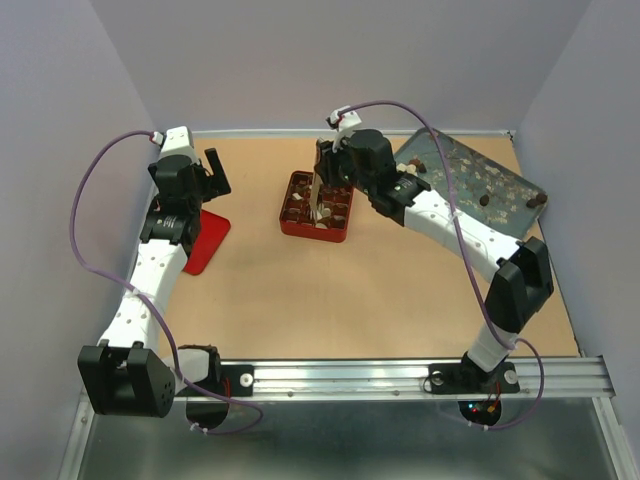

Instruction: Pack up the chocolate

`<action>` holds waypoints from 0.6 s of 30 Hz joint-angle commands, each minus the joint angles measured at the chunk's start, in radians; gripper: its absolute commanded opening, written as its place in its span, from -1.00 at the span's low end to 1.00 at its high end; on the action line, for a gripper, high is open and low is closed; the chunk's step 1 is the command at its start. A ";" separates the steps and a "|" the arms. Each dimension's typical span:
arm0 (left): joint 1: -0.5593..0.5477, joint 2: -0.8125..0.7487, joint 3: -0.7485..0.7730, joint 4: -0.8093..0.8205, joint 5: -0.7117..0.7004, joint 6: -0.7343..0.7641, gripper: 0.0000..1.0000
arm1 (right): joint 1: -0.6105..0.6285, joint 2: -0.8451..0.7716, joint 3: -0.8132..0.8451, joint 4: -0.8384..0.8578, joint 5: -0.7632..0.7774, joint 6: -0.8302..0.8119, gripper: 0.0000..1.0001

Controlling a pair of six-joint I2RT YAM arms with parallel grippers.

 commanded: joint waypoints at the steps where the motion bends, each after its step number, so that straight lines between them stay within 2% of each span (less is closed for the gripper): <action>1: 0.007 -0.017 0.001 0.041 -0.012 0.008 0.97 | 0.006 0.011 0.082 0.029 -0.014 0.007 -0.53; 18: 0.007 -0.019 -0.001 0.040 -0.008 0.008 0.97 | 0.036 0.064 0.133 0.029 -0.036 0.013 -0.53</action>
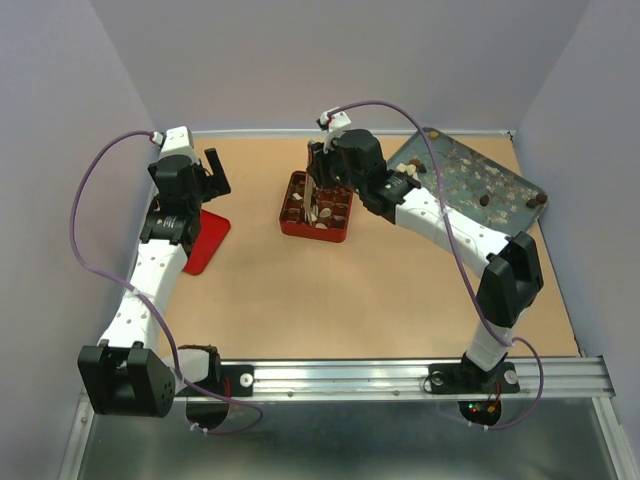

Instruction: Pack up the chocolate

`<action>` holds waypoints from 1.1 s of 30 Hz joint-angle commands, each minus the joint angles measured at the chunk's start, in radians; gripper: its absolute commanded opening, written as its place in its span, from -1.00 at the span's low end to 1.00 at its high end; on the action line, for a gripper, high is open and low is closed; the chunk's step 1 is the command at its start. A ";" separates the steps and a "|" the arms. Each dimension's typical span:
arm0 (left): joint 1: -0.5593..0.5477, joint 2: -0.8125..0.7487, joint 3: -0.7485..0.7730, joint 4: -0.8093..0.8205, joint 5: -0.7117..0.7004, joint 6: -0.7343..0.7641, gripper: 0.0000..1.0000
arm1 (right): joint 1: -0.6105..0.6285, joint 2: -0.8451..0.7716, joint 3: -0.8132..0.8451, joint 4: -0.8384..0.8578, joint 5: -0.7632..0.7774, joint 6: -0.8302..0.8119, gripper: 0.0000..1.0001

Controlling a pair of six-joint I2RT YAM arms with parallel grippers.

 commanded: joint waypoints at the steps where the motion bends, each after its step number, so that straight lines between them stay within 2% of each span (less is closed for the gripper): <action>1: 0.007 -0.021 0.000 0.041 -0.006 0.009 0.97 | 0.015 0.003 0.088 0.044 -0.019 0.011 -0.52; 8: 0.007 -0.019 0.000 0.040 -0.006 0.010 0.97 | 0.023 0.015 0.099 0.039 -0.009 0.008 -0.46; 13: 0.007 -0.022 -0.002 0.040 -0.005 0.009 0.97 | 0.025 0.012 0.096 0.033 -0.006 0.008 -0.23; 17: 0.007 -0.022 -0.002 0.040 -0.005 0.009 0.97 | 0.025 0.006 0.099 0.027 0.003 0.005 -0.16; 23: 0.007 -0.024 -0.002 0.040 -0.005 0.009 0.97 | 0.025 -0.003 0.101 0.025 0.012 0.002 -0.15; 33: 0.007 -0.024 -0.002 0.040 -0.006 0.009 0.97 | 0.025 -0.117 0.095 0.030 0.181 -0.072 -0.26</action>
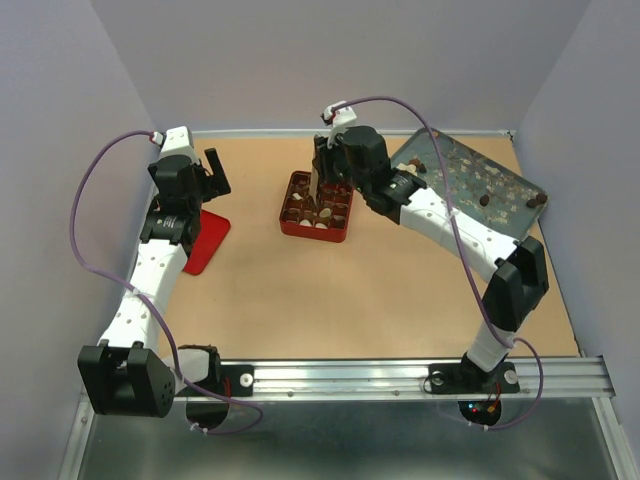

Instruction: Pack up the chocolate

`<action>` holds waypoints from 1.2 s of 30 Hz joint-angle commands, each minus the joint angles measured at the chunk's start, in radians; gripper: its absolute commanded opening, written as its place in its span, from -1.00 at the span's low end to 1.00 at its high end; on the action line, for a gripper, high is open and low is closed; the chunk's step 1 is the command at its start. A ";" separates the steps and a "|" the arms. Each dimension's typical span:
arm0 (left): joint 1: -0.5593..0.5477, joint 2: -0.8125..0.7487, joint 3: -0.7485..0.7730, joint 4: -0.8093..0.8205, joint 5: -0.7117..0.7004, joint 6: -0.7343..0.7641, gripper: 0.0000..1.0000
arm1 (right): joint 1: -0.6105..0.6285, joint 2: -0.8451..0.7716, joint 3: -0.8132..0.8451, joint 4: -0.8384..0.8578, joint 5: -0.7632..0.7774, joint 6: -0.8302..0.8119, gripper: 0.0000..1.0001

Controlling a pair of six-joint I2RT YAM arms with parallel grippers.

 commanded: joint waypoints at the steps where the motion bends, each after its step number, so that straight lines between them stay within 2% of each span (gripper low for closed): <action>1: 0.007 -0.025 -0.002 0.041 -0.006 0.007 0.97 | 0.012 -0.119 0.064 0.045 0.126 -0.054 -0.26; 6: 0.007 -0.027 -0.002 0.040 -0.005 0.007 0.97 | -0.004 -0.180 0.027 0.045 0.254 -0.131 -0.28; 13: 0.007 -0.028 -0.002 0.041 0.000 0.005 0.97 | -0.190 -0.281 -0.121 0.044 0.310 -0.131 -0.28; 25: 0.007 -0.021 -0.003 0.041 0.003 0.002 0.97 | -0.390 -0.300 -0.246 0.045 0.260 -0.122 -0.25; 36: 0.007 -0.010 -0.003 0.041 -0.002 0.005 0.97 | -0.444 -0.222 -0.254 0.047 0.192 -0.106 -0.24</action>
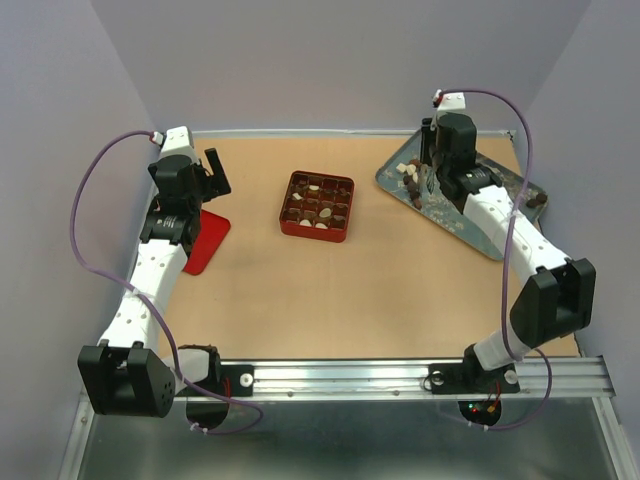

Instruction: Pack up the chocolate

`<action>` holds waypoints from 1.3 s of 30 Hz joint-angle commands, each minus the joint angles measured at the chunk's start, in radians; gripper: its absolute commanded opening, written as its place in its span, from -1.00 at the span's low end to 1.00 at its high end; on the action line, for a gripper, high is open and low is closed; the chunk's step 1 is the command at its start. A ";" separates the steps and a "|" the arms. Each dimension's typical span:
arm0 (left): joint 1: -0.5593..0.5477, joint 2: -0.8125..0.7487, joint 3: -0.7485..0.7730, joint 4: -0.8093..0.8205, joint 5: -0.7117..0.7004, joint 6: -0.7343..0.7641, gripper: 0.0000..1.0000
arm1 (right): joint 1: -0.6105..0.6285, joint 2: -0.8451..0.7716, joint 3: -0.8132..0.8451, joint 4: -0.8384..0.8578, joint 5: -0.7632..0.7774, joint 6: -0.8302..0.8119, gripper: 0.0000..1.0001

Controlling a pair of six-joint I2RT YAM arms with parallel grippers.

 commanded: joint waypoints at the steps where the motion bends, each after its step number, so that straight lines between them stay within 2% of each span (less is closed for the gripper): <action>1: 0.007 -0.008 -0.003 0.041 -0.006 0.006 0.97 | -0.014 0.019 -0.017 0.051 -0.033 0.010 -0.24; 39: 0.007 0.007 0.000 0.035 -0.017 0.010 0.97 | -0.121 0.112 -0.060 0.101 -0.070 0.013 -0.28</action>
